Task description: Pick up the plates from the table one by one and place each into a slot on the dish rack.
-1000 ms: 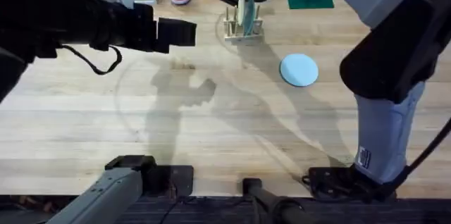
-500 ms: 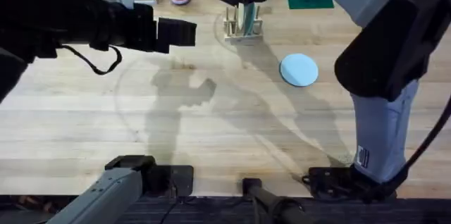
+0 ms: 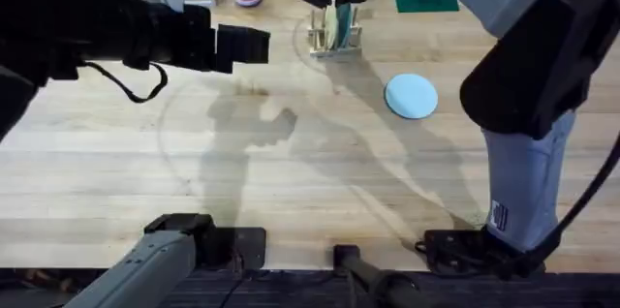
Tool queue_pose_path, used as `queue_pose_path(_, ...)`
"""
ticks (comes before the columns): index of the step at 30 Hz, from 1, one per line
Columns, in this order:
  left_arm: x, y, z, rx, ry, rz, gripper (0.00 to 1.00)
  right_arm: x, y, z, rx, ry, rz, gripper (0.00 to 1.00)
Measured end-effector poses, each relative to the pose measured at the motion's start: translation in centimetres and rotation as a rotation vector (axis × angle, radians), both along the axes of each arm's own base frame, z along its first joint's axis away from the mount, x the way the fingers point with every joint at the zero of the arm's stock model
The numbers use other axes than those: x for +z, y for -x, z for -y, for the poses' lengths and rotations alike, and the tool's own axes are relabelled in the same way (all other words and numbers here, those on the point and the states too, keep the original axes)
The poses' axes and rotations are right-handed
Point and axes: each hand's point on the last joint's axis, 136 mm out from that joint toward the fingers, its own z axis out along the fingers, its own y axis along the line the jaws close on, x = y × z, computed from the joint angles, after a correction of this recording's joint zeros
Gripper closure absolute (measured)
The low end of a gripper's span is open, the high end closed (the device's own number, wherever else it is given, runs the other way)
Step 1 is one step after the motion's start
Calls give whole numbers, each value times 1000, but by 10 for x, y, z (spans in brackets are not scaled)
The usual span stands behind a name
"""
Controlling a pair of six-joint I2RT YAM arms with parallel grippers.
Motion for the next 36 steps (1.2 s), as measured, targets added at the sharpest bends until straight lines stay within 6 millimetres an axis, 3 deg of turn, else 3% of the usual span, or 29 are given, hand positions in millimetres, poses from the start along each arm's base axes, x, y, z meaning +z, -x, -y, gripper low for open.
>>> queue_pose_path(9,0,0,0,0,0,0,6,8,2,1,0,2,-2,729)
queue_pose_path(14,0,0,0,0,0,0,6,46,8,6,0,-11,17,724)
queue_pose_path(19,0,0,0,0,0,0,6,93,29,19,0,-18,27,701)
queue_pose_path(21,0,0,0,0,0,0,6,108,38,25,0,-20,30,616)
queue_pose_path(25,0,0,0,0,0,0,6,129,58,39,0,-11,15,316)
queue_pose_path(27,0,0,0,0,0,0,6,135,63,41,4,-16,11,59)
queue_pose_path(29,0,0,0,0,0,0,6,138,64,38,14,-42,13,15)
queue_pose_path(36,-1,1,0,0,0,-6,5,136,71,25,126,-83,-34,7)
